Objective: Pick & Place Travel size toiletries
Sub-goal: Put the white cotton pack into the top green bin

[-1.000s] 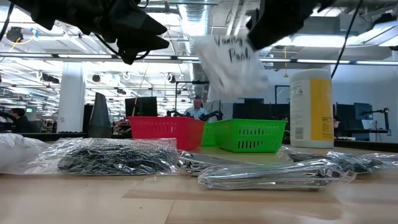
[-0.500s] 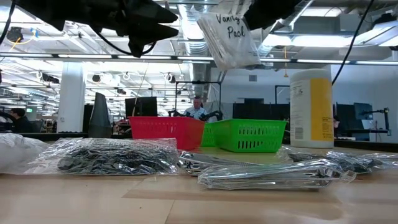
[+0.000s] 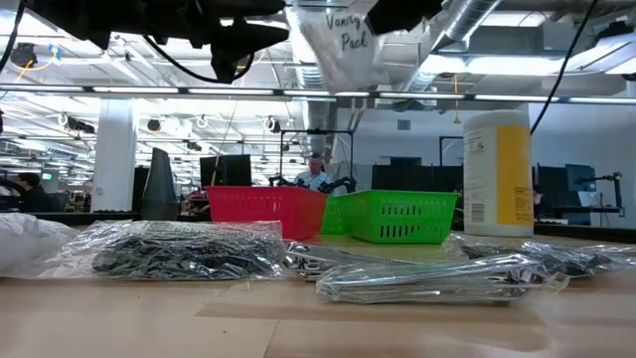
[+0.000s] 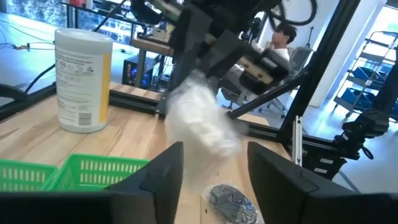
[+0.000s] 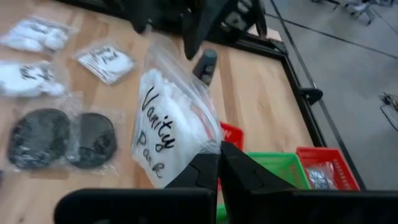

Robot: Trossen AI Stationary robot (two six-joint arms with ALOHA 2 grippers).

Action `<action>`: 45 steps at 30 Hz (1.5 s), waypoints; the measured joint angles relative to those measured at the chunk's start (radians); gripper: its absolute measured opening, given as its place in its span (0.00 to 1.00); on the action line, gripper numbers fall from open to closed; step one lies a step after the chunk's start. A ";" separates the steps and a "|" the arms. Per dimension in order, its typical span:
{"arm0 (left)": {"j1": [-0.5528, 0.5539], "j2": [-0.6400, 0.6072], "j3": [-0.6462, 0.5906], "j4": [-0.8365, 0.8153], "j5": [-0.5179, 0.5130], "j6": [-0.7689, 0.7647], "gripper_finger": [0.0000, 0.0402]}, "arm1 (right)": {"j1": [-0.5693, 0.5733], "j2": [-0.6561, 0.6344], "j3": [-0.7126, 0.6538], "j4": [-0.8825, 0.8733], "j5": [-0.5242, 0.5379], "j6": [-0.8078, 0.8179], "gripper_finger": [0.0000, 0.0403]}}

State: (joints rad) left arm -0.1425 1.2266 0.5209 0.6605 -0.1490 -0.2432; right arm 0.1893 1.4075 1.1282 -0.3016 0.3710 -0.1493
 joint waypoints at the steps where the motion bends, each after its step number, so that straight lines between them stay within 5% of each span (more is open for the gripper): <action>1: 0.000 0.000 0.000 0.000 0.000 0.000 0.46 | -0.007 0.001 -0.001 -0.002 0.000 0.000 0.00; 11: 0.000 0.052 0.000 0.066 -0.028 0.028 0.58 | -0.039 0.006 -0.001 0.058 -0.003 -0.006 0.00; 26: 0.012 0.174 0.000 0.309 -0.106 0.101 0.55 | -0.059 0.006 0.015 0.070 -0.008 -0.008 0.00; 31: 0.039 0.175 0.000 0.307 -0.106 0.097 0.43 | -0.059 0.006 0.015 0.071 -0.008 -0.008 0.00; 38: 0.055 0.175 0.000 0.307 -0.106 0.101 0.05 | -0.060 0.006 0.015 0.070 -0.008 -0.008 0.00; 45: 0.055 0.175 0.000 0.306 -0.106 0.107 0.01 | -0.060 0.006 0.015 0.049 -0.008 -0.008 0.00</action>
State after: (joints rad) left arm -0.0879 1.4017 0.5213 0.9661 -0.2546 -0.1360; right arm 0.1288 1.4136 1.1435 -0.2522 0.3634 -0.1570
